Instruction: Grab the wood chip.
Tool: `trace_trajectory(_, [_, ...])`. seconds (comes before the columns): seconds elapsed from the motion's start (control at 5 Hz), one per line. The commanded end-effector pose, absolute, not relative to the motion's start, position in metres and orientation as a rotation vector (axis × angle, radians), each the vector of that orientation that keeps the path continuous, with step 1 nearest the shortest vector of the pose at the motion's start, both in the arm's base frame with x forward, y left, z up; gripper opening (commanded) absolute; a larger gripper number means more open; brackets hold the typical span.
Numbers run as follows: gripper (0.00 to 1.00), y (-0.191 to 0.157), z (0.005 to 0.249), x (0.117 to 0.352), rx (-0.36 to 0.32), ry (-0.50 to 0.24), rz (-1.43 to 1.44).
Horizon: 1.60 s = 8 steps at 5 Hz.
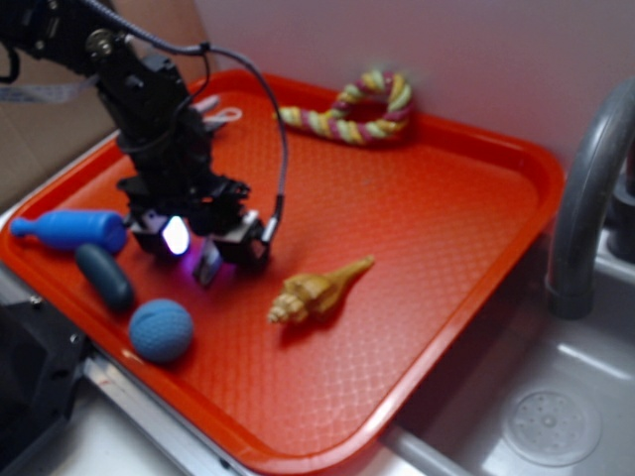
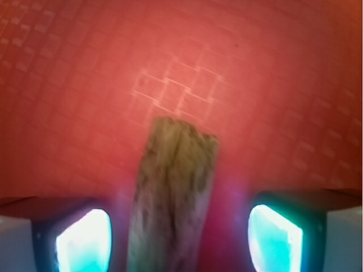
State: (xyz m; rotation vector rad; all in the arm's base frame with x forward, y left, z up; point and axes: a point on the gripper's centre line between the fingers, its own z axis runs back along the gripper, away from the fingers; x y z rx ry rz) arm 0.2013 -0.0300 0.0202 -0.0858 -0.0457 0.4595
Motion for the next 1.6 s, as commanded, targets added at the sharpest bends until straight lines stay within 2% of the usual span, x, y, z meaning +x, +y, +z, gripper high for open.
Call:
trace_trajectory(0.0, [0.00,-0.034,0.013,0.205,-0.085,-0.036,0.452])
trace_trajectory(0.4, [0.00,-0.034,0.016,0.201,-0.102,-0.041,0.441])
trace_trajectory(0.6, [0.00,-0.030,0.027,0.201,-0.097,-0.056,0.360])
trace_trajectory(0.8, [0.00,-0.008,0.077,0.205,-0.097,-0.130,0.109])
trace_trajectory(1.0, [0.00,0.013,0.128,0.220,-0.099,-0.191,0.041])
trace_trajectory(1.2, [0.00,0.007,0.180,0.241,-0.048,-0.231,0.046])
trace_trajectory(1.4, [0.00,0.006,0.216,0.251,-0.037,-0.215,0.068])
